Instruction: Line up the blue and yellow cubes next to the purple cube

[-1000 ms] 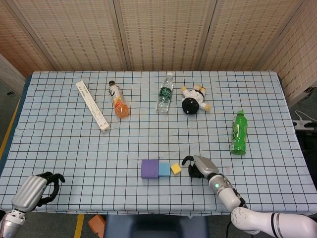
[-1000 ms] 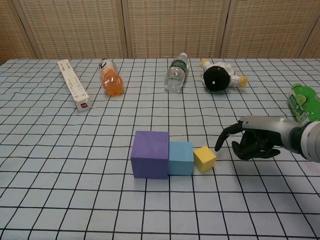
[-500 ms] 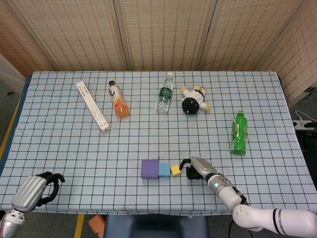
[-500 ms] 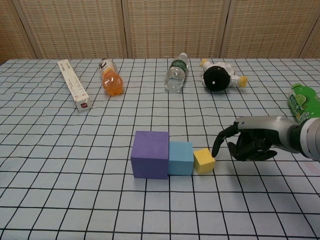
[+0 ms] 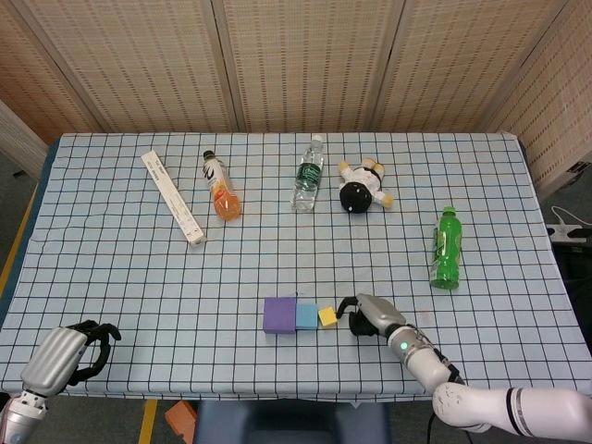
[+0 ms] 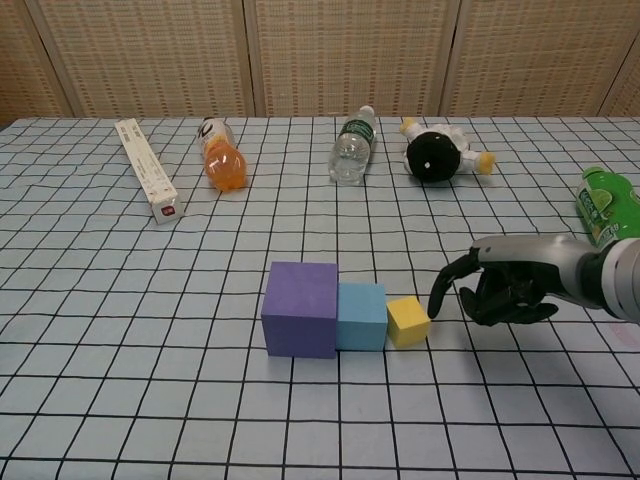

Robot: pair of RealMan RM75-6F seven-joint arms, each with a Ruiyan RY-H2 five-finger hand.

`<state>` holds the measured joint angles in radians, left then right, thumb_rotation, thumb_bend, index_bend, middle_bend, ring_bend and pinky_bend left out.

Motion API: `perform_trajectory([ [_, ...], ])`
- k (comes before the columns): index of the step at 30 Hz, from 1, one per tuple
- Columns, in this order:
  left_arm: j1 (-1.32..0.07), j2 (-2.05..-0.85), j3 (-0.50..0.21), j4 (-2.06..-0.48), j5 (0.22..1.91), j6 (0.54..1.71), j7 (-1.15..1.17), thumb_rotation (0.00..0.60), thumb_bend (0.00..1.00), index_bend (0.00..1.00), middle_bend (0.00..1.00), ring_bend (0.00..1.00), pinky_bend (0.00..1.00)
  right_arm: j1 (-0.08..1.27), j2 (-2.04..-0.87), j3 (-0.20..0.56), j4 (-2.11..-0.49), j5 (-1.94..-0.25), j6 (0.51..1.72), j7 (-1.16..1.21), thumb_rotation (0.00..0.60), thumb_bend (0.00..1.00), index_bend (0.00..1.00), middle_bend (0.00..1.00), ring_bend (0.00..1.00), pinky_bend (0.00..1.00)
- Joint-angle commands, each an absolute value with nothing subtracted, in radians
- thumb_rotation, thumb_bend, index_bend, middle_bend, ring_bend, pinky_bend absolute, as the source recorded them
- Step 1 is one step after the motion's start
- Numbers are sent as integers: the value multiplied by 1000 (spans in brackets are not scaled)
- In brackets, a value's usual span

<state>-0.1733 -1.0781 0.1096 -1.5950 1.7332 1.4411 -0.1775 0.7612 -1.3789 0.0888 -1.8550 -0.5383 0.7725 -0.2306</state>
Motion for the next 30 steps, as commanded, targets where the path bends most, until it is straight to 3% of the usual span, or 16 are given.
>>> perform_trajectory([
  [1,-173,-1078,109,-1595,1732,1442,-179,600,575,466,604,457,614,774,-1386,77,-1846,-528,763,-231,600,776,417,1000,927,1000],
  [30,-172,-1075,109,-1597,1732,1445,-186,600,575,466,605,457,614,801,-1430,45,-1789,-562,745,-166,600,777,418,1000,927,1000],
])
